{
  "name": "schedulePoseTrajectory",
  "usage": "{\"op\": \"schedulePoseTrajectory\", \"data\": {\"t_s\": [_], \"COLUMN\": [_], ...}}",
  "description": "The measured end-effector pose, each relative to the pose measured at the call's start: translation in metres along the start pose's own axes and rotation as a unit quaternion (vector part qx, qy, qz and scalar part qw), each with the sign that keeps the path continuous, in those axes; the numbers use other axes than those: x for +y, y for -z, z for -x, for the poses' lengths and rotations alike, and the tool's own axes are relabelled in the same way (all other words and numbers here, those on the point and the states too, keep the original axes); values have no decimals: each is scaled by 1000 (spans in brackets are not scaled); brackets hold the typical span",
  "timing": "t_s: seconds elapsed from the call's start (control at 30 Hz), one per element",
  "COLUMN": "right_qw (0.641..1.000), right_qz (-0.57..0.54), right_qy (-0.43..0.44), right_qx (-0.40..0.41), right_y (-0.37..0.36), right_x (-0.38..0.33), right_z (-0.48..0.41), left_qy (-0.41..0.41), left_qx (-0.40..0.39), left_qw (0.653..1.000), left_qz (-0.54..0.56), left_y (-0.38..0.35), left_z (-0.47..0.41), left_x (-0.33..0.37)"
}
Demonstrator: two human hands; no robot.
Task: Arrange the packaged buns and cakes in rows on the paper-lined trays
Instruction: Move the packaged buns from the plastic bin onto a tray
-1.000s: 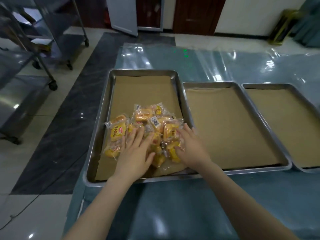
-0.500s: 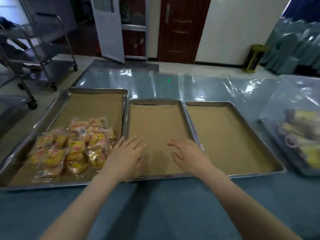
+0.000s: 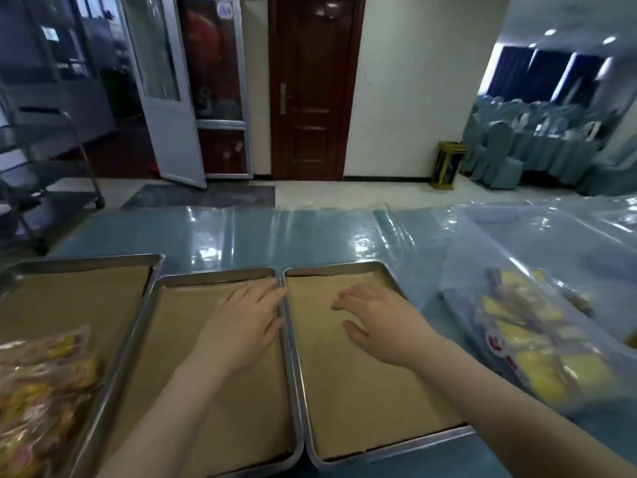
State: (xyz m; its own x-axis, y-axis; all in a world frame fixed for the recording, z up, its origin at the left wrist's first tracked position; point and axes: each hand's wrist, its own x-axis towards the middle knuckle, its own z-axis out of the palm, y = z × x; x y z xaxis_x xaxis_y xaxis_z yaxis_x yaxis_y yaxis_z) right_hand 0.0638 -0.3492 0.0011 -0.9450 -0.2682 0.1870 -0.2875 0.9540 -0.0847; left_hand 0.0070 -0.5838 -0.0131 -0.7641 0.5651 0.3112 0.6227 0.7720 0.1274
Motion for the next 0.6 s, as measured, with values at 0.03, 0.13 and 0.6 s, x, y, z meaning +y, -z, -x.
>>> {"op": "schedulePoseTrajectory", "data": {"t_s": [0.03, 0.13, 0.6], "right_qw": [1000, 999, 998], "right_qz": [-1, -10, -57], "right_qy": [-5, -27, 30], "right_qx": [9, 16, 24], "right_y": [7, 26, 107], "right_x": [16, 64, 302], "right_z": [3, 17, 136], "left_qy": [-2, -8, 64], "left_qx": [-1, 3, 73], "left_qw": [1000, 1000, 992], "left_qz": [1, -7, 81], "left_y": [-4, -9, -54], "left_z": [-13, -47, -129], "left_x": [10, 49, 291]}}
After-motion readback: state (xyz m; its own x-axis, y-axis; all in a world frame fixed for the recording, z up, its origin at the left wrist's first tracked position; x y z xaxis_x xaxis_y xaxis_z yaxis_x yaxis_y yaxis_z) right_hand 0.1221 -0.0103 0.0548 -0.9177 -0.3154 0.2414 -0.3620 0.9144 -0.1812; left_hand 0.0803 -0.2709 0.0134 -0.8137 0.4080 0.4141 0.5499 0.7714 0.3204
